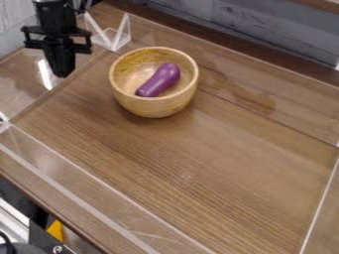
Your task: Remove the purple eggplant from inside the brown bowl and put it on the table
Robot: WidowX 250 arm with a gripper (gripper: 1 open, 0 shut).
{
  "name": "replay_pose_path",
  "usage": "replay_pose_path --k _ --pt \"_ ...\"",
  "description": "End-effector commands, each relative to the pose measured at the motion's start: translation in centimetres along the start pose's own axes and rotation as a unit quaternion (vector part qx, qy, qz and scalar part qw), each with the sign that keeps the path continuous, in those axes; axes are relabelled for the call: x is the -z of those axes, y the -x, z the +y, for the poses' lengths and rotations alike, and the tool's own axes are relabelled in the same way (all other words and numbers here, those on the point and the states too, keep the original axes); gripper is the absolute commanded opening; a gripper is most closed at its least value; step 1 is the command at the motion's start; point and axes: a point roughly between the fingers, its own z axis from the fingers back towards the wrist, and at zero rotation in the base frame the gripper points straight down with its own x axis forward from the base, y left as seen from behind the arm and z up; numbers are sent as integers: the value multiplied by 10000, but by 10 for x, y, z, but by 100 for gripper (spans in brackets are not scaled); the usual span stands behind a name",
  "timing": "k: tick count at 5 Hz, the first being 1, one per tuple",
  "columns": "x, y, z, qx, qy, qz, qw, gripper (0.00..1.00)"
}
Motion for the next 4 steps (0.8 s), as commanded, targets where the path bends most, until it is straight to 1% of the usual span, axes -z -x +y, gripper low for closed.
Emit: replay_pose_path --k 1,2,3,4 --pt "-46 -9 -22 202 -25 -545 9983 0" --pt "-61 -14 -49 420 121 -567 9974 0" --pt "-65 -18 -75 679 201 -569 9959 0" --pt "-60 -22 -92 848 236 -587 9944 0"
